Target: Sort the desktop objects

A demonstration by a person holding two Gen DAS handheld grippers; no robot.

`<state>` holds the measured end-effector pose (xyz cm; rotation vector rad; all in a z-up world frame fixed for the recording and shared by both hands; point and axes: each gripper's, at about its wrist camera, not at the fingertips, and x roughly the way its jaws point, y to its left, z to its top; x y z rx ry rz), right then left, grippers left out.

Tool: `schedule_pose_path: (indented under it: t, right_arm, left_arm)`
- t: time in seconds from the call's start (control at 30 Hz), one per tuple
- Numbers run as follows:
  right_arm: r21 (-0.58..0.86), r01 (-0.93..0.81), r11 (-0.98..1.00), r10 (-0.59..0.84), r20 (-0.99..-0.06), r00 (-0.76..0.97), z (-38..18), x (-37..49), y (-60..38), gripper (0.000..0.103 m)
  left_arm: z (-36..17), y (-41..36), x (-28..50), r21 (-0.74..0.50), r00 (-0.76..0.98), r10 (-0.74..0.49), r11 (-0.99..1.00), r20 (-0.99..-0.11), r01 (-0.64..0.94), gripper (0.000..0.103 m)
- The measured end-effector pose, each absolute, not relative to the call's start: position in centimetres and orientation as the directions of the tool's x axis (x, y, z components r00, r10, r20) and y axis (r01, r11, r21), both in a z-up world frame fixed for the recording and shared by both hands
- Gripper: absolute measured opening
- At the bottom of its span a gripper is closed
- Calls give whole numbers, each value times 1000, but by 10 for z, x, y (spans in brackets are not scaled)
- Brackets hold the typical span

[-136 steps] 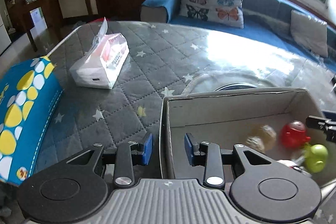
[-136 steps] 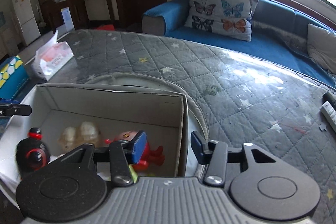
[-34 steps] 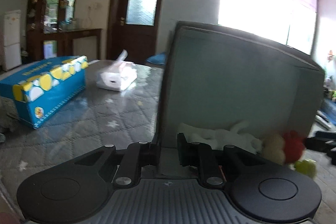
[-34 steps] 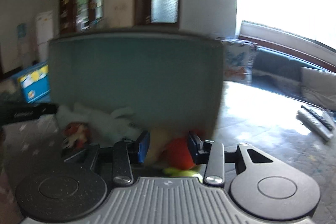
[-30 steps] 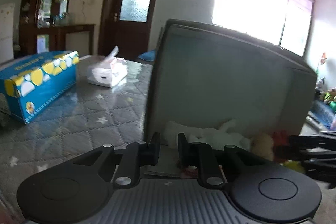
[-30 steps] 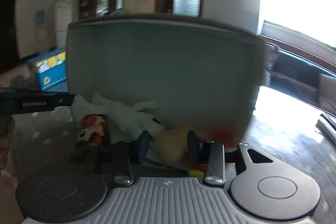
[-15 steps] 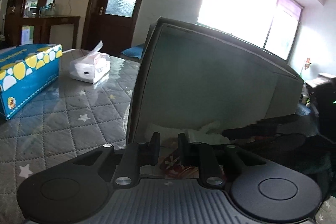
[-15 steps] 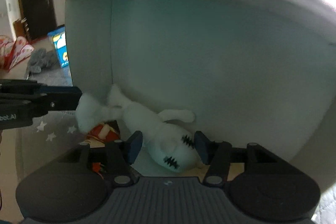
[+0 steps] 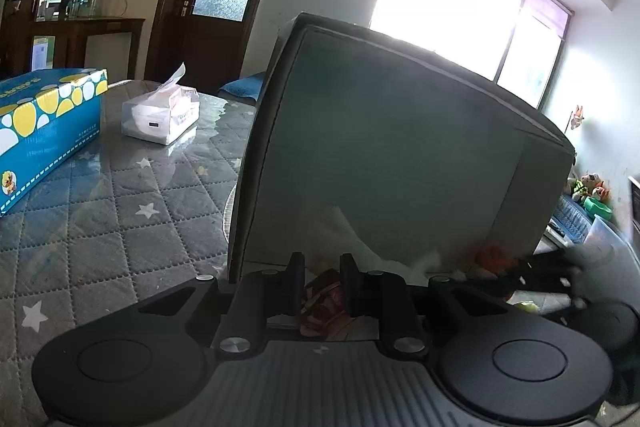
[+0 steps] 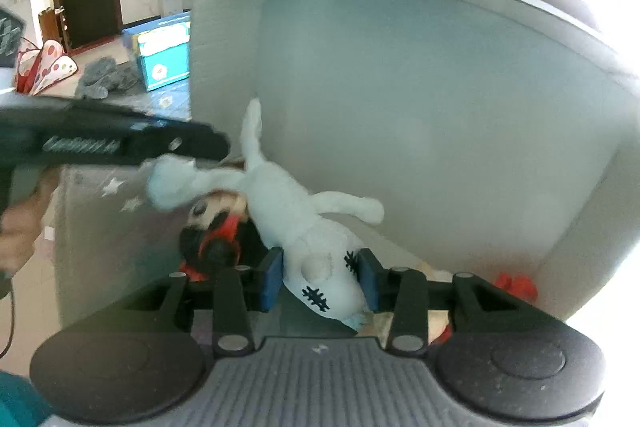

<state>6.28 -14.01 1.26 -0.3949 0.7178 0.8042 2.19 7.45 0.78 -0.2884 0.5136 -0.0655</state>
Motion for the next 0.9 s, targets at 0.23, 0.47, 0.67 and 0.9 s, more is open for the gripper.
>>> schedule_pose_path:
  t: [0.23, 0.47, 0.67, 0.9]
  right_arm:
    - [-70, -765, 640, 491, -729, 477, 11, 29, -168, 40]
    - [-18, -757, 653, 523, -713, 467, 24, 18, -206, 47]
    - [13, -747, 665, 554, -679, 482, 35, 26, -221, 48]
    - [11, -729, 684, 549, -666, 505, 18, 44, -187, 48]
  left_arm:
    - [6, 69, 31, -287, 855, -140, 958, -499, -11, 21]
    - [-11, 61, 39, -330, 804, -215, 944, -554, 24, 21]
    - [-21, 52, 42, -315, 783, -239, 947, -574, 58, 21]
    - [-24, 55, 46, -316, 771, -252, 946, -584, 69, 21]
